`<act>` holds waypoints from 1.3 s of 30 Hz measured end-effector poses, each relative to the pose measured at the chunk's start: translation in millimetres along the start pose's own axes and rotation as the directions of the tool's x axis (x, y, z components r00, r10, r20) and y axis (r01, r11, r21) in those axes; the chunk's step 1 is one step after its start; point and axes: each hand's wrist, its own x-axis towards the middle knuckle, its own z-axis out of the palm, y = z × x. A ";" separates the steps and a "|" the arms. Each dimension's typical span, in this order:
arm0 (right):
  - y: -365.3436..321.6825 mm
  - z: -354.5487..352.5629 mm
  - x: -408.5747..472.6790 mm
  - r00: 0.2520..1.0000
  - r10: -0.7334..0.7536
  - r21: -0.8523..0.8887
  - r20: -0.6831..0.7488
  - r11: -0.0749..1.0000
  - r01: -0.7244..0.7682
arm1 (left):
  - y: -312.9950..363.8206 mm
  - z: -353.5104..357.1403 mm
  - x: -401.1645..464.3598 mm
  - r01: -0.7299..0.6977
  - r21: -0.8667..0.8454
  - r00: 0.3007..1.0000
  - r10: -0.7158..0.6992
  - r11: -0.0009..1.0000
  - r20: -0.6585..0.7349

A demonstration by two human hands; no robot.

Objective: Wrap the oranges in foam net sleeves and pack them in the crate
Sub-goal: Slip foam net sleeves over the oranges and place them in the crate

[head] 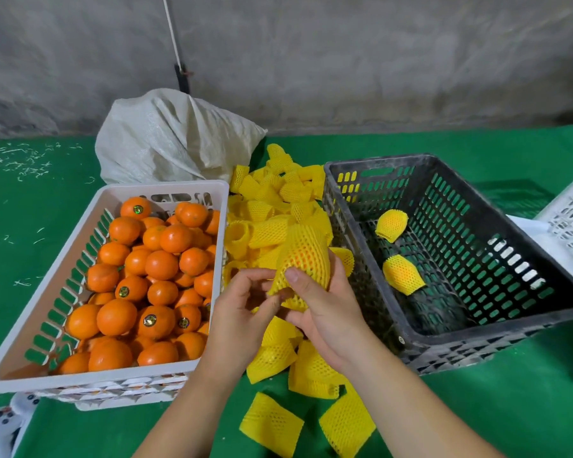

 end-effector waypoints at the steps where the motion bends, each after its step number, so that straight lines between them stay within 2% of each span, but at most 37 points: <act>1: -5.8 -7.3 3.1 0.999 -0.033 -0.025 -0.039 0.999 0.032 | 1.5 2.7 0.0 -0.047 0.042 0.999 0.046 0.998 0.030; 3: -24.4 -24.9 12.3 0.976 -0.145 -0.170 -0.164 0.979 0.117 | -2.4 -5.9 1.9 -0.133 0.172 0.990 0.124 0.976 0.064; 4: -36.6 -35.4 17.3 0.951 -0.200 -0.268 -0.237 0.954 0.134 | -9.1 -15.2 3.5 -0.122 0.242 0.992 0.114 0.963 0.046; 6: -60.8 -61.7 30.8 0.884 -0.263 -0.415 -0.388 0.906 0.088 | -26.8 -38.5 5.1 0.038 0.362 0.999 -0.025 0.931 -0.038; 8: -76.4 -90.2 49.3 0.831 -0.252 -0.453 -0.495 0.892 0.001 | -43.5 -57.0 6.8 0.271 0.463 0.962 -0.253 0.844 -0.101; 10: -77.3 -110.5 67.0 0.805 -0.233 -0.450 -0.545 0.892 -0.047 | -53.8 -64.7 12.6 0.528 0.384 0.837 -0.539 0.757 -0.089; 12: -67.4 -125.7 79.7 0.797 -0.208 -0.471 -0.568 0.876 -0.107 | -55.4 -65.4 17.4 0.721 0.195 0.674 -0.738 0.665 0.025; 14: -57.7 -131.7 86.2 0.800 -0.147 -0.506 -0.582 0.836 -0.214 | -59.0 -66.7 20.0 0.810 0.107 0.570 -0.817 0.577 0.089; 15: -55.3 -131.9 88.6 0.801 -0.130 -0.536 -0.584 0.803 -0.261 | -61.9 -68.2 22.1 0.844 0.101 0.521 -0.850 0.526 0.078; 16: -54.1 -130.4 89.6 0.813 -0.158 -0.611 -0.560 0.742 -0.277 | -63.6 -69.8 24.8 0.869 0.123 0.477 -0.878 0.479 0.047; 17: -53.4 -127.3 88.3 0.845 -0.224 -0.735 -0.486 0.628 -0.256 | -63.0 -70.5 27.9 0.880 0.164 0.450 -0.893 0.445 0.006; 18: -52.7 -123.4 85.7 0.887 -0.296 -0.871 -0.355 0.450 -0.198 | -61.4 -69.2 30.0 0.875 0.219 0.447 -0.894 0.433 -0.017; 20: -48.4 -114.7 79.5 0.934 -0.357 -0.999 -0.002 -0.033 -0.014 | -57.2 -65.7 30.7 0.827 0.303 0.497 -0.868 0.475 0.004; 21: -43.9 -111.8 77.7 0.933 -0.315 -0.956 0.173 -0.282 0.082 | -58.1 -64.3 29.8 0.808 0.315 0.522 -0.853 0.498 0.009; 22: -38.6 -109.5 77.5 0.929 -0.221 -0.863 0.297 -0.478 0.162 | -56.7 -63.1 28.3 0.812 0.314 0.518 -0.855 0.493 0.003; 23: -34.0 -107.7 79.1 0.929 -0.103 -0.760 0.355 -0.611 0.223 | -59.3 -64.3 26.0 0.819 0.339 0.498 -0.867 0.463 -0.019; 24: -31.3 -106.3 83.2 0.933 -0.003 -0.683 0.360 -0.683 0.261 | -65.5 -65.4 21.5 0.818 0.395 0.474 -0.879 0.418 -0.053; 26: -32.8 -102.3 96.8 0.946 0.087 -0.644 0.311 -0.713 0.277 | -76.7 -65.8 15.3 0.764 0.565 0.462 -0.875 0.311 -0.144; 27: -35.2 -99.0 104.9 0.954 0.113 -0.638 0.278 -0.720 0.271 | -76.9 -66.9 12.1 0.672 0.693 0.507 -0.845 0.261 -0.173; 28: -37.1 -95.4 113.6 0.962 0.138 -0.623 0.236 -0.738 0.259 | -75.4 -66.6 9.9 0.524 0.822 0.602 -0.780 0.224 -0.171; 29: -37.4 -92.6 121.6 0.970 0.157 -0.595 0.188 -0.767 0.239 | -74.9 -66.2 9.2 0.371 0.912 0.662 -0.738 0.173 -0.130; 30: -35.8 -90.1 127.7 0.977 0.165 -0.561 0.136 -0.800 0.213 | -74.5 -66.6 9.6 0.221 0.971 0.692 -0.717 0.095 -0.088; 32: -29.6 -85.7 133.4 0.987 0.141 -0.495 0.073 -0.854 0.158 | -76.8 -69.9 13.5 0.001 0.999 0.661 -0.750 -0.044 -0.034; 33: -26.1 -84.1 133.9 0.991 0.112 -0.476 0.080 -0.869 0.136 | -77.8 -69.6 16.7 -0.040 0.996 0.633 -0.773 -0.084 -0.040; 36: -24.2 -82.2 133.3 0.990 0.012 -0.571 0.139 -0.816 0.090 | -81.2 -64.7 20.4 -0.097 0.985 0.612 -0.789 -0.144 -0.055; 39: -25.5 -83.1 132.4 0.992 0.037 -0.575 0.121 -0.812 0.100 | -77.9 -62.2 20.5 -0.130 0.975 0.608 -0.791 -0.178 -0.063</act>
